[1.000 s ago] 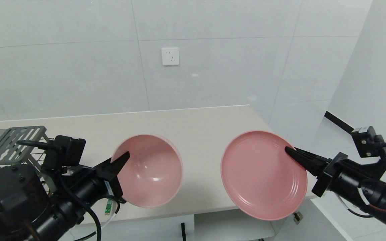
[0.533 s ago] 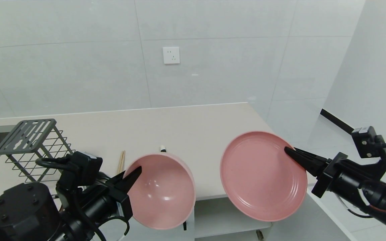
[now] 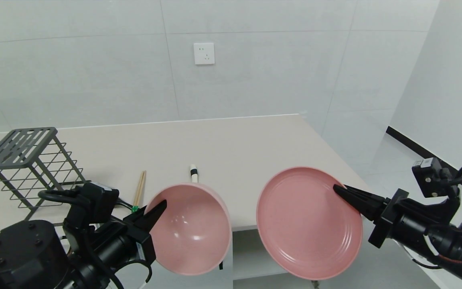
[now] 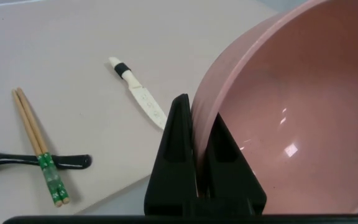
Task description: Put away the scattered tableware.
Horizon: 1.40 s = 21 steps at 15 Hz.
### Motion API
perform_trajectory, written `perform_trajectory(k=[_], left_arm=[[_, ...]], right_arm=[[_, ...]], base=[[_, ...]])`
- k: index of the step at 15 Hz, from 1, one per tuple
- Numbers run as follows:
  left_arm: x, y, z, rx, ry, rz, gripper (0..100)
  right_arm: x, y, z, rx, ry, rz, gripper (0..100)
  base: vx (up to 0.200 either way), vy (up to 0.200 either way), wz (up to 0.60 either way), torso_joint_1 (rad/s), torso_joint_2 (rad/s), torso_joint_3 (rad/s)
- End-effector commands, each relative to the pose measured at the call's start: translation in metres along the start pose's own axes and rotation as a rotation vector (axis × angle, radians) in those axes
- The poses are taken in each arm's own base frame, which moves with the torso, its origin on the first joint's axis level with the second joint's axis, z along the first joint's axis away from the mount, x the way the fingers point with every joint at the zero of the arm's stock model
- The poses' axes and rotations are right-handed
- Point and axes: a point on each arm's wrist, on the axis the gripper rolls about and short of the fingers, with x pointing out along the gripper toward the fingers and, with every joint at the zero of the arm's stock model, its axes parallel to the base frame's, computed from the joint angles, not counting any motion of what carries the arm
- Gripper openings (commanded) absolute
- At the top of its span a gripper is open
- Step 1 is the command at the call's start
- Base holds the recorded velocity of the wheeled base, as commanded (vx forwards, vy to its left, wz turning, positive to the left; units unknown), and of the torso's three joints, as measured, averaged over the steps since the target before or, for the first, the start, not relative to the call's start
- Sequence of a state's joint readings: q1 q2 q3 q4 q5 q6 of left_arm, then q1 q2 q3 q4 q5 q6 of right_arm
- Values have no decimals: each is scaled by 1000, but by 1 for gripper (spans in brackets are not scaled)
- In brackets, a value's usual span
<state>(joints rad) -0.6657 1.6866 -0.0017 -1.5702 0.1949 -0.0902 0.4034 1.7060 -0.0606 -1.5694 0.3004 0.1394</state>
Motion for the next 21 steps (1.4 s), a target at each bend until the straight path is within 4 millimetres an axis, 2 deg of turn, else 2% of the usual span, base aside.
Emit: perform_trajectory(k=[1,11,21], left_arm=[[-4,-1,4,-4,-22,-8,0],[-4,-9,1,3,-9,-30,0],[-2,-10,-2,7,5,-30,0]], right_arm=[[0,1,0,0,1,3,0],[-2,4,-3,2,17,16,0],[-4,8,-7,-33,38,34,0]], base=[[0,0,0,-217,559,330],[0,0,0,-186,529,340],[0,0,0,-96,473,367]])
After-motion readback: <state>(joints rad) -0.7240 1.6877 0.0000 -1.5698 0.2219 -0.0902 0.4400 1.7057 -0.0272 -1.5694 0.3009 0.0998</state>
